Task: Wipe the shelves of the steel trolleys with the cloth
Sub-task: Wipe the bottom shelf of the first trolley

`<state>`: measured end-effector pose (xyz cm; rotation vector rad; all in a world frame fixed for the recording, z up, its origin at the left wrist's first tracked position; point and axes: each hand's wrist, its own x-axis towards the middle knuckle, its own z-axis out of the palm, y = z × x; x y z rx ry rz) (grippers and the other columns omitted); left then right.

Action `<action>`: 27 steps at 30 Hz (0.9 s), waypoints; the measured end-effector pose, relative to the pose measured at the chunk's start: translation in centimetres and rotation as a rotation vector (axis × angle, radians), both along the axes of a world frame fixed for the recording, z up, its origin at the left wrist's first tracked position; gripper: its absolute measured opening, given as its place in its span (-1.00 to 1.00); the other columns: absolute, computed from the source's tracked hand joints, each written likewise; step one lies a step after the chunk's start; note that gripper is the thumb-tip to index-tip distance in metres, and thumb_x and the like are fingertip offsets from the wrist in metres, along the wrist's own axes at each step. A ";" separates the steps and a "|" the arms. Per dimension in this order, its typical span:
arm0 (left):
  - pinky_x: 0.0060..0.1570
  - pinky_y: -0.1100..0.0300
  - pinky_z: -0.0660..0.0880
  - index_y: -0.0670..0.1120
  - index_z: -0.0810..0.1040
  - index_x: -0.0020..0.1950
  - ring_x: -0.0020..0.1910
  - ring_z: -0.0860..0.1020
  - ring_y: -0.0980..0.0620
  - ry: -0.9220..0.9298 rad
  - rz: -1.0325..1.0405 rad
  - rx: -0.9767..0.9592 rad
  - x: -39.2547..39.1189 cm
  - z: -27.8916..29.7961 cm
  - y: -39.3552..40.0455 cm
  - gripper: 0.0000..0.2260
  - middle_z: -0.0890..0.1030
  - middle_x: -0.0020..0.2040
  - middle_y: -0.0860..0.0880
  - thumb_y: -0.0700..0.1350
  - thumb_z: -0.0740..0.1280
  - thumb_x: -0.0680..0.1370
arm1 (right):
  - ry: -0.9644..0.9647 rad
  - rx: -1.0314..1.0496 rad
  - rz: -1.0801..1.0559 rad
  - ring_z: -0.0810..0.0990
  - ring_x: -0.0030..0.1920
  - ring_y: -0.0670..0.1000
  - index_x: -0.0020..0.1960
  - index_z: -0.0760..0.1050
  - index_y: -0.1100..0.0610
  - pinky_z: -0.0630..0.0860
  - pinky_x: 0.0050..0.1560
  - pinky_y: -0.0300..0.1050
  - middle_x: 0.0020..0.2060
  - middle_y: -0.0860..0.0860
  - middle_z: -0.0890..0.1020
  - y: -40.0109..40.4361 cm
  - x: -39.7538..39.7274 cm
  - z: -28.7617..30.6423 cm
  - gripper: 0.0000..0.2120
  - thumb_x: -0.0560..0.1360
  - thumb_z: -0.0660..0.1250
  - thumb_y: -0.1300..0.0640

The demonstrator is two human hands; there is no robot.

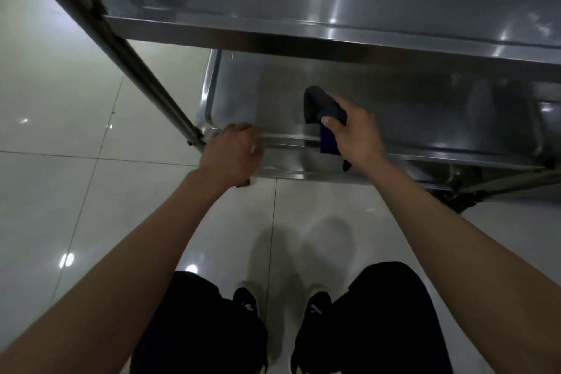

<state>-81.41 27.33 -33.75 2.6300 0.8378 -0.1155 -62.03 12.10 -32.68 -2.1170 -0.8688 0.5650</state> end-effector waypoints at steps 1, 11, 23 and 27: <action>0.24 -0.13 0.47 -0.06 0.53 0.38 0.29 0.51 -0.16 -0.025 -0.002 0.017 0.2 -1.0 0.6 -0.65 0.57 0.31 -0.09 -0.04 0.28 0.61 | -0.021 0.023 0.001 0.50 0.31 -0.03 0.48 0.40 0.07 0.43 0.33 -0.13 0.33 0.00 0.55 0.8 0.5 -0.8 -0.57 0.62 0.32 0.15; 0.18 -0.17 0.50 -0.02 0.60 0.28 0.26 0.52 -0.14 -0.224 -0.032 0.183 0.7 -10.0 3.6 -0.73 0.60 0.25 -0.02 -0.06 0.27 0.60 | -0.373 -0.038 0.136 0.38 0.39 0.10 0.49 0.38 0.07 0.32 0.41 0.06 0.39 0.05 0.50 3.2 1.5 -10.4 -0.54 0.62 0.30 0.03; 0.21 -0.10 0.38 0.03 0.63 0.19 0.26 0.50 -0.05 -0.406 0.067 0.356 -0.9 -13.8 4.7 -0.76 0.60 0.19 0.03 0.04 0.24 0.63 | -0.534 -0.322 0.240 -0.09 0.61 -0.04 0.63 0.04 0.03 -0.16 0.57 0.07 0.62 -0.04 0.03 5.5 2.3 -14.1 -0.50 0.71 -0.15 -0.05; 0.24 -0.15 0.37 0.05 0.63 0.21 0.28 0.49 -0.06 -0.405 0.123 0.367 -0.8 -13.8 5.0 -0.76 0.59 0.21 0.02 0.08 0.28 0.62 | -0.596 -0.319 0.210 -0.08 0.61 -0.03 0.63 0.03 0.04 -0.13 0.58 0.08 0.62 -0.02 0.04 5.7 1.8 -14.3 -0.50 0.71 -0.15 -0.04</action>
